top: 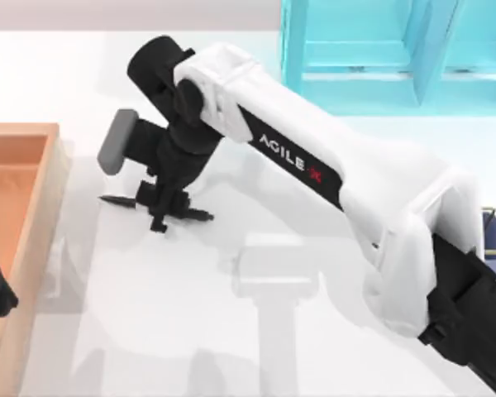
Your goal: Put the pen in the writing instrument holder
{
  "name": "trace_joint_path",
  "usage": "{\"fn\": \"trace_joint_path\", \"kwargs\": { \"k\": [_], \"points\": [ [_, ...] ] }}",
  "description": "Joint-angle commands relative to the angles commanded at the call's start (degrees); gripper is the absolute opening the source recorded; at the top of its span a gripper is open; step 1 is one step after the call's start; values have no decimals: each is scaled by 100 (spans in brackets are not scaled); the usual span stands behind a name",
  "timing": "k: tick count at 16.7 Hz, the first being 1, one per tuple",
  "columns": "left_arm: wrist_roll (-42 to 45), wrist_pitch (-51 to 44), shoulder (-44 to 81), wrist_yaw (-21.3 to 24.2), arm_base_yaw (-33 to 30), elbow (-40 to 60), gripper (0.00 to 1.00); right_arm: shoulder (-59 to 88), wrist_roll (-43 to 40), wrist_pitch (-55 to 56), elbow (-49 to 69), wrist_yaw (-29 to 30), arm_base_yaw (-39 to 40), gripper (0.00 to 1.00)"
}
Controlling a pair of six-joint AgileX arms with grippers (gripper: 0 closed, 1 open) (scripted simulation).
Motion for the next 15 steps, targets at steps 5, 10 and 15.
{"fn": "trace_joint_path", "kwargs": {
  "k": [5,10,15],
  "points": [
    [0,0,0,0,0,0,100,0,0,0,0,0,0,0],
    [0,0,0,0,0,0,100,-476,113,1,-222,-89,99,0],
    [0,0,0,0,0,0,100,-1771,505,136,-1624,21,473,0]
  ]
}}
